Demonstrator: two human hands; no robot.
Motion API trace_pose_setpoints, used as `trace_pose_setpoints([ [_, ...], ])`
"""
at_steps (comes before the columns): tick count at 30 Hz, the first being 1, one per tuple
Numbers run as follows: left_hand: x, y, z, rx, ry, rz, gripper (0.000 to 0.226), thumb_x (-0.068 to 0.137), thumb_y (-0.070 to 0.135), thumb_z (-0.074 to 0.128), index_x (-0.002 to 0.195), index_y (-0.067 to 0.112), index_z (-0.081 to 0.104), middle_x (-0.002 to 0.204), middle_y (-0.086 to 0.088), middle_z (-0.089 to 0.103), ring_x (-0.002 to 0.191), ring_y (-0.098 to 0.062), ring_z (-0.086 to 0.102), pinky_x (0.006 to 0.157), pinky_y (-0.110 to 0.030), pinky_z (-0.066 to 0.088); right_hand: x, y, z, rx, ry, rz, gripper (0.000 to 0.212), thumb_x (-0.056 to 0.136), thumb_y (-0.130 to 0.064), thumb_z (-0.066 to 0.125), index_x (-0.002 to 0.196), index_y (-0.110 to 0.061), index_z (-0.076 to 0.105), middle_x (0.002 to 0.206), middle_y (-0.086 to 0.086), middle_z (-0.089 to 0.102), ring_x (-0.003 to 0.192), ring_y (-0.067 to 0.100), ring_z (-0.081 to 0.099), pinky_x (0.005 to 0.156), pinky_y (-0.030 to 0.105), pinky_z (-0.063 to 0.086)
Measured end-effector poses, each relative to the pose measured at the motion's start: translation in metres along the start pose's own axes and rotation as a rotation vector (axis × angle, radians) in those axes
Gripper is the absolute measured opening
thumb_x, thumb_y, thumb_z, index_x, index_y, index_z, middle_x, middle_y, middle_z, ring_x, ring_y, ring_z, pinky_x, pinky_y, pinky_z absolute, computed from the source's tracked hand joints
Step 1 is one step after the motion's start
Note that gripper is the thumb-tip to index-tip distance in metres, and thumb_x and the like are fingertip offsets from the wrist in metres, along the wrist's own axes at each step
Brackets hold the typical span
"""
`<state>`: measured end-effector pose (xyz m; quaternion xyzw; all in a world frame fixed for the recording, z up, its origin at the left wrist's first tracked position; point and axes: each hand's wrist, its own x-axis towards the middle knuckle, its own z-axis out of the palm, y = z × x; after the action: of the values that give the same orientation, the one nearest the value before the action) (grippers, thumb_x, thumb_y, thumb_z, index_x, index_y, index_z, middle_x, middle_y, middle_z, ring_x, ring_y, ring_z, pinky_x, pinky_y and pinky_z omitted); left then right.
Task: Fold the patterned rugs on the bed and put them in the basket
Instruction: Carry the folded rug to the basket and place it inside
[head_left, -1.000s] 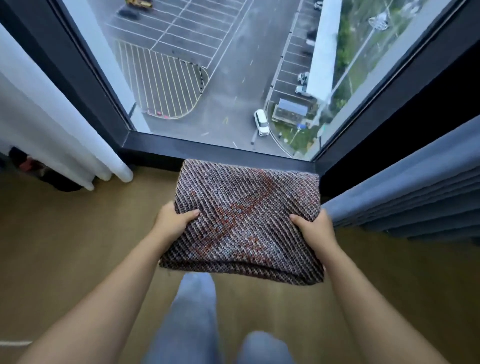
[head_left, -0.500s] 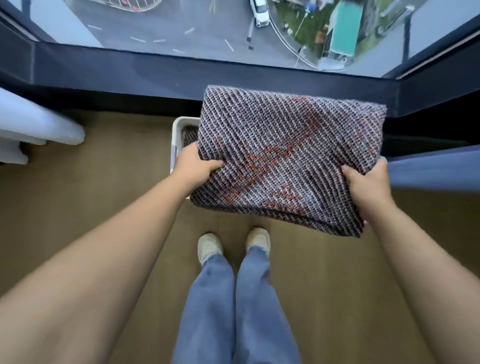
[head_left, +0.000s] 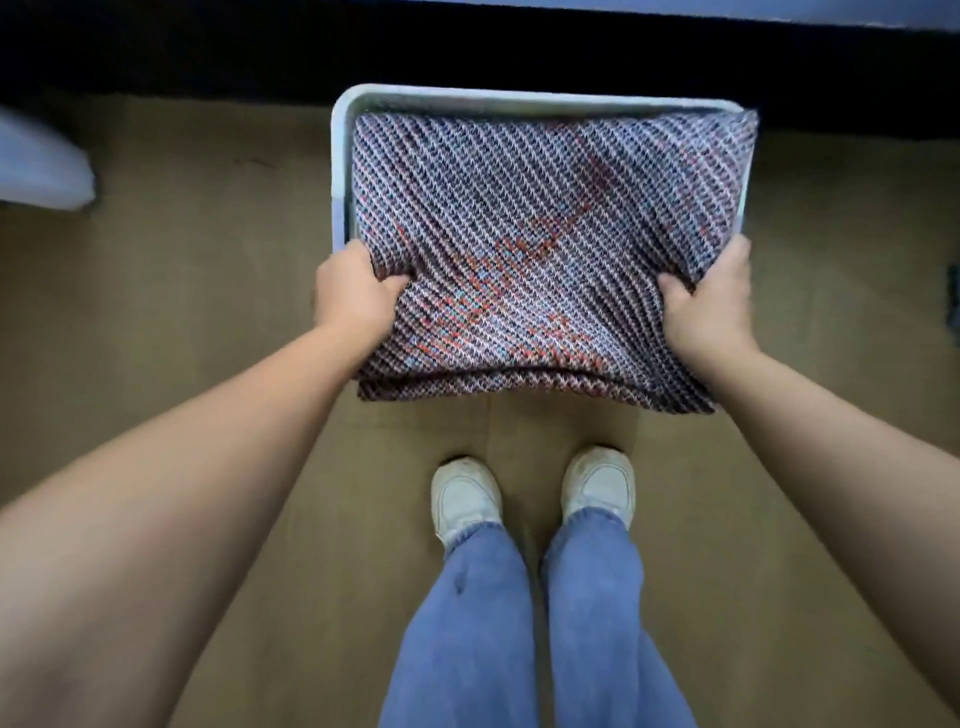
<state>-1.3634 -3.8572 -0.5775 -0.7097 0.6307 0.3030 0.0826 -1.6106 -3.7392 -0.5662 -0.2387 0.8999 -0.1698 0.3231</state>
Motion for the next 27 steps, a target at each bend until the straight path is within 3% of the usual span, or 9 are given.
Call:
trace_pose_setpoints([
  [7,-0.007,0.002,-0.002,-0.132,0.100,0.105,0.021,0.085,0.017,0.060,0.103,0.005,0.058,0.110,-0.016,0.061,0.102,-0.031,0.055,0.081,-0.033,0.041,0.002,-0.004,-0.003,0.100,0.052,-0.086,0.045,0.087,-0.010,0.053,0.129,-0.010,0.036,0.126,0.008,0.050,0.115,0.023,0.048,0.099,0.033,0.037],
  [11,-0.019,-0.006,-0.005,-0.201,0.146,0.061,0.026,0.086,0.016,0.059,0.107,0.001,0.055,0.113,-0.020,0.057,0.104,-0.032,0.053,0.083,-0.033,0.038,-0.009,-0.001,-0.002,0.135,0.102,-0.140,0.051,0.086,-0.006,0.051,0.134,-0.005,0.033,0.129,0.011,0.047,0.118,0.020,0.043,0.100,0.022,0.030],
  [13,-0.020,-0.007,0.000,-0.155,0.107,0.054,0.037,0.088,0.019,0.057,0.117,-0.002,0.046,0.123,-0.021,0.048,0.112,-0.035,0.048,0.092,-0.037,0.036,-0.008,0.004,0.004,0.100,0.071,-0.117,0.059,0.088,-0.011,0.055,0.140,-0.006,0.027,0.135,0.012,0.041,0.125,0.023,0.039,0.105,0.025,0.026],
  [15,-0.024,-0.003,0.002,-0.073,0.102,0.141,0.062,0.087,0.026,0.060,0.135,0.000,0.030,0.141,-0.020,0.032,0.128,-0.036,0.035,0.106,-0.041,0.026,-0.005,0.004,0.010,0.024,0.026,-0.085,0.078,0.086,-0.021,0.061,0.146,-0.011,0.013,0.144,0.014,0.029,0.133,0.029,0.029,0.113,0.036,0.022],
  [18,-0.040,0.003,0.004,0.228,0.184,0.486,0.091,0.078,0.053,0.054,0.144,0.002,0.017,0.147,-0.028,0.027,0.135,-0.042,0.027,0.109,-0.054,0.018,-0.018,-0.002,0.010,-0.179,0.013,-0.298,0.100,0.076,-0.043,0.067,0.148,-0.011,0.006,0.151,0.019,0.015,0.138,0.036,0.016,0.114,0.049,0.016],
  [20,-0.051,0.006,0.010,0.353,0.113,0.680,0.094,0.072,0.064,0.047,0.146,0.014,0.019,0.146,-0.030,0.026,0.135,-0.045,0.026,0.107,-0.058,0.017,-0.033,-0.002,0.011,-0.319,-0.044,-0.555,0.104,0.068,-0.053,0.070,0.146,-0.007,0.019,0.148,0.027,0.022,0.137,0.043,0.020,0.111,0.054,0.017],
  [22,-0.051,0.003,0.018,0.401,-0.099,0.638,0.099,0.069,0.071,0.045,0.145,0.030,-0.002,0.153,-0.028,0.004,0.141,-0.042,0.005,0.111,-0.053,0.005,-0.039,0.003,0.013,-0.467,-0.125,-0.721,0.105,0.059,-0.054,0.077,0.143,-0.008,0.031,0.145,0.032,0.028,0.134,0.050,0.026,0.107,0.059,0.021],
  [24,-0.042,-0.010,0.029,0.479,-0.222,0.556,0.106,0.067,0.076,0.045,0.135,0.034,-0.024,0.152,-0.026,-0.015,0.142,-0.038,-0.012,0.113,-0.046,-0.005,-0.031,0.009,0.015,-0.601,-0.236,-0.707,0.109,0.056,-0.057,0.076,0.145,-0.017,0.027,0.149,0.030,0.020,0.138,0.048,0.019,0.110,0.057,0.016],
  [27,-0.019,-0.025,0.042,0.525,-0.220,0.501,0.117,0.061,0.080,0.047,0.131,0.031,-0.033,0.151,-0.026,-0.021,0.141,-0.037,-0.016,0.113,-0.046,-0.007,-0.004,0.022,0.021,-0.768,-0.331,-0.623,0.120,0.054,-0.069,0.069,0.147,-0.030,0.003,0.156,0.022,-0.002,0.143,0.039,-0.001,0.114,0.050,0.003],
])
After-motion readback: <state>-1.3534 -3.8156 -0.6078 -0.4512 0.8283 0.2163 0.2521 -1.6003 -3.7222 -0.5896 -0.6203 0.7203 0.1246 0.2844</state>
